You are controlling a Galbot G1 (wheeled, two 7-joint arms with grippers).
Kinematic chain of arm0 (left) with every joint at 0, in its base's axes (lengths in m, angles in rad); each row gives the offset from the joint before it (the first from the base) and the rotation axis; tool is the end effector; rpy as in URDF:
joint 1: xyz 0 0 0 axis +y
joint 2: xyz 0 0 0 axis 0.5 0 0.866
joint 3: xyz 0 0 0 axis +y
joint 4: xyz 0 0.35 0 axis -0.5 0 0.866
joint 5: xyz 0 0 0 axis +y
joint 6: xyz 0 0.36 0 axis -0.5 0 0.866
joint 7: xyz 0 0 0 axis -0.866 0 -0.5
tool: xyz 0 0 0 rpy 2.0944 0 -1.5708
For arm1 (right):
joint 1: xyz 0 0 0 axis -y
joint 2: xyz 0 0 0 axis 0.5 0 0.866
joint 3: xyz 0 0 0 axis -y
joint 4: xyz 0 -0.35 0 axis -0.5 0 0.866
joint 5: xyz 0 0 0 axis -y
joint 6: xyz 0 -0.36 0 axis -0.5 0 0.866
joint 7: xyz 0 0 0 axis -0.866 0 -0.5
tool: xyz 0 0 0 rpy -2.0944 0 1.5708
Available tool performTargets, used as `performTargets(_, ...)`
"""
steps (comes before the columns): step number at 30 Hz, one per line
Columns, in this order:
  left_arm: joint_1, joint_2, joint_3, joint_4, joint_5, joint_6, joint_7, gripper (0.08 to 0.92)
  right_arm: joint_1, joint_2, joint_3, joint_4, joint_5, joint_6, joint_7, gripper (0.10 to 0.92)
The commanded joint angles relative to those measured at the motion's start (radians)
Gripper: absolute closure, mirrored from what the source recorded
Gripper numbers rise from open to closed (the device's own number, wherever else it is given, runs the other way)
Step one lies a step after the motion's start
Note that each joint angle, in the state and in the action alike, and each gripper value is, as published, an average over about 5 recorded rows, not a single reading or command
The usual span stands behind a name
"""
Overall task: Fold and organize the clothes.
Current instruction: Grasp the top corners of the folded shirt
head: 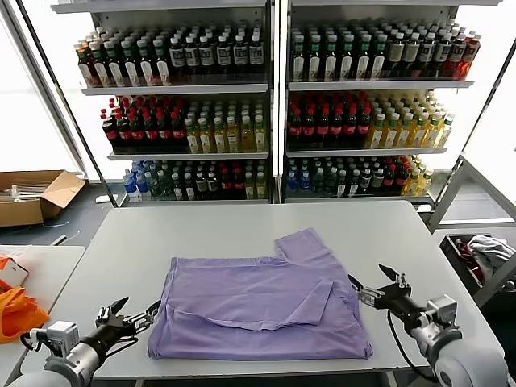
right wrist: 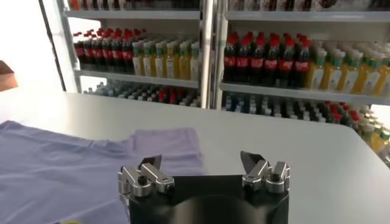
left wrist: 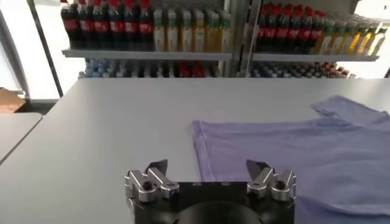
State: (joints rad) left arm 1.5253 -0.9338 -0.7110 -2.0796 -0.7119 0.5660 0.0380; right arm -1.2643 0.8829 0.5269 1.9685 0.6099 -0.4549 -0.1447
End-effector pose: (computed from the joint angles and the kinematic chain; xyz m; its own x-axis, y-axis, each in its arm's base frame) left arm 0.2257 0.1510 -0.2358 -0.8412 0.2076 0.4993 0.1932 0.9778 -0.0810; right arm 0.2892 -0.1345 -0.2297 -0.8705 -0.3397 0.3561 -0.3677 0.9299 -0.0118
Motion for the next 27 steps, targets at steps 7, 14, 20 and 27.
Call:
performTargets(7, -0.611, 0.114, 0.414, 0.517, -0.014, -0.031, 0.137, 0.177, 0.805, 0.103, -0.486, -0.723, -0.052, -0.055, -0.277, 0.203)
performTargets(14, -0.682, 0.064, 0.499, 0.601, 0.013, -0.041, 0.148, 0.177, 0.847, 0.214, -0.517, -0.88, -0.103, -0.038, -0.257, 0.203)
performTargets(20, -0.697, 0.039, 0.518, 0.634, 0.022, -0.051, 0.152, 0.177, 0.846, 0.272, -0.524, -0.954, -0.15, -0.044, -0.241, 0.203)
performTargets(27, -0.698, 0.021, 0.526, 0.641, 0.026, -0.055, 0.159, 0.177, 0.837, 0.309, -0.529, -0.965, -0.155, -0.042, -0.21, 0.204)
